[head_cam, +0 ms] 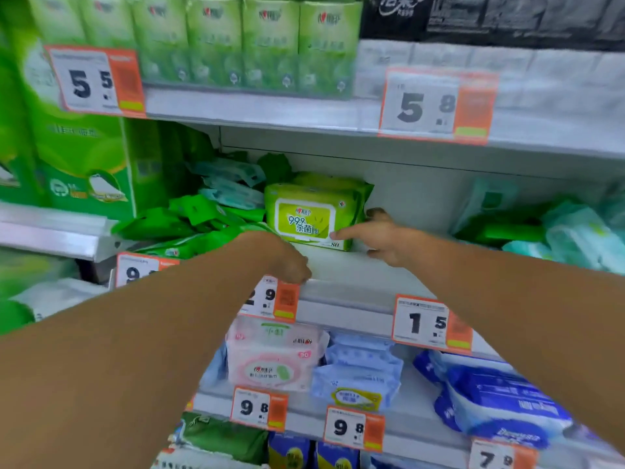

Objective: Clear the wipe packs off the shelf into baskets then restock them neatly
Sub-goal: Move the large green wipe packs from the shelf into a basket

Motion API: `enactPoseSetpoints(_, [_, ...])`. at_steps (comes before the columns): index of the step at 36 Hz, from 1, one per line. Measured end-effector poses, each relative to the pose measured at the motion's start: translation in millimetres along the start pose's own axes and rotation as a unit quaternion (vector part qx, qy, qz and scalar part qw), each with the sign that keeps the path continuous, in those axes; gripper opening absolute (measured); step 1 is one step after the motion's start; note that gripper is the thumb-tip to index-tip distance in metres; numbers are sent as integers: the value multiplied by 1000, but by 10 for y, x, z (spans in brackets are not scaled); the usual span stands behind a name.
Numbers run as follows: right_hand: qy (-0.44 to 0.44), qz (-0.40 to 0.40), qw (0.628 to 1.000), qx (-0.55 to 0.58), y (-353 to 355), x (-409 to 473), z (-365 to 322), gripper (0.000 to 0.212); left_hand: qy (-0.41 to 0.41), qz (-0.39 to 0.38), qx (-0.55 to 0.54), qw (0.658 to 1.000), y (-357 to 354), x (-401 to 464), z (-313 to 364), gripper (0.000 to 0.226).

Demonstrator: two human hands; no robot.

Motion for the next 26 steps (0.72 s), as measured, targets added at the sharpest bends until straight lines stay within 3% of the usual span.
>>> enactPoseSetpoints(4, [5,-52,997,58,-129,227,-163,78,-36,-1,11,999,84,-32,45,59])
enactPoseSetpoints(8, [14,-32,998,50,-204,361,-258,88,-31,-1,-22,999,22,-17,-25,60])
enactPoseSetpoints(11, [33,-14,997,67,-222,396,-239,70,-27,-10,-24,999,55,-16,-27,63])
enactPoseSetpoints(14, [41,-11,996,84,-207,365,-138,70,-20,-36,-17,999,74,-31,6,71])
enactPoseSetpoints(19, [14,-1,997,78,93,121,14,84,-39,30,-96,994,51,-193,97,53])
enactPoseSetpoints(22, [-16,-32,988,147,361,-210,108,55,-26,33,-62,997,3,-256,101,54])
enactPoseSetpoints(24, [-31,-63,979,193,543,-466,197,49,-21,51,-63,996,-7,-262,101,58])
enactPoseSetpoints(26, [-26,-78,969,235,716,-707,286,48,-42,98,-176,979,28,-315,111,64])
Point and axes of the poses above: each hand's wrist, its own x-axis towards the middle knuckle, its own y-axis out of the back of the hand, z = x × y, the point moved 2 cm from there along x, towards the middle knuckle, and after that the axes turned 11 degrees about -x, right-handed, at the moved point
